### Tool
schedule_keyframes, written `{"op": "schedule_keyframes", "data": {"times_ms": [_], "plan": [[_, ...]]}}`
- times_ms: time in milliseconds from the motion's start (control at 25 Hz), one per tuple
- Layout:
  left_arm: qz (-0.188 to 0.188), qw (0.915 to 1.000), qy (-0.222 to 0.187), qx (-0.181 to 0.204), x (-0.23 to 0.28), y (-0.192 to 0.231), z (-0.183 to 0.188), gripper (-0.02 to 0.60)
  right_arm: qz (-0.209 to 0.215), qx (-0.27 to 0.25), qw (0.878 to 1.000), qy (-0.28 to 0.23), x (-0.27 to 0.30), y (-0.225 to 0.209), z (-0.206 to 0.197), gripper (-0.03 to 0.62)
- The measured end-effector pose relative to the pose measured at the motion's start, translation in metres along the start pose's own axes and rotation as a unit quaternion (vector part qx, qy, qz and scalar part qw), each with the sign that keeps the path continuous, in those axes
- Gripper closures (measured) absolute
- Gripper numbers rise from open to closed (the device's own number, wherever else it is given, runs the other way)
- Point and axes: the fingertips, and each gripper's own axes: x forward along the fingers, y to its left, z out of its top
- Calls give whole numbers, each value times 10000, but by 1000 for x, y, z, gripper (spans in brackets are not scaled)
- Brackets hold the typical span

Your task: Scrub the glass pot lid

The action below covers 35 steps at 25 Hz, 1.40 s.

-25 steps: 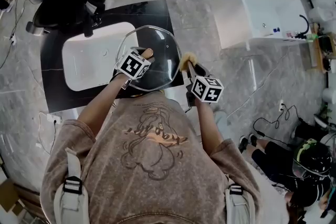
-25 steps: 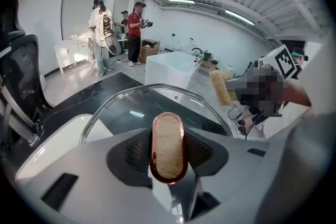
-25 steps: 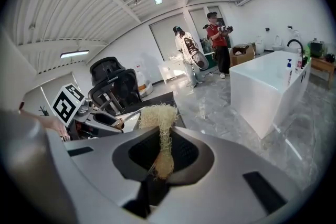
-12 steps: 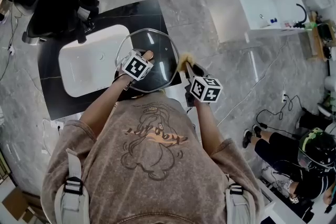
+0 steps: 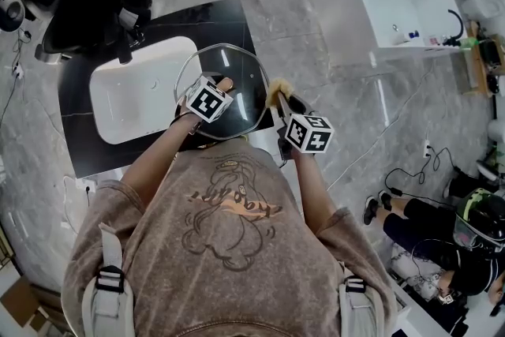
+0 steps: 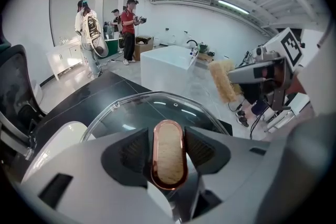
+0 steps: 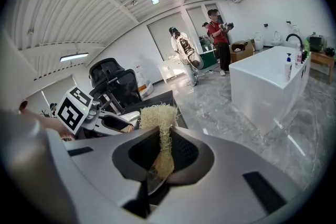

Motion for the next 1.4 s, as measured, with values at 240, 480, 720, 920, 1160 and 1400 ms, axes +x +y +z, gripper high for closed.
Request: {"op": "schedule_keyframes", "data": {"times_ms": [240,480,720,920,1160,1400], "plan": [[-27,9996,-287,-37,-11,0,13,360,59,-52,10000,14,2,3,0,542],[-37,9906,-1156,-732,-36,12,37,533,108,-101,9999,28,6,6,0,542],[191,9820,-1480,-1159,-61,30,43,565,306,-282,9991,61,10,19,10,542],[467,9693,-2128,-1141,-114,36,53,565,654,-732,9948,-273,-1,55,40,542],[676,9434,-3054,-1102,-185,30,53,565,1050,-1335,9816,-874,-32,100,76,542],[989,9090,-3924,-997,-233,19,54,565,1332,-1882,9614,-1502,-64,125,102,542]]}}
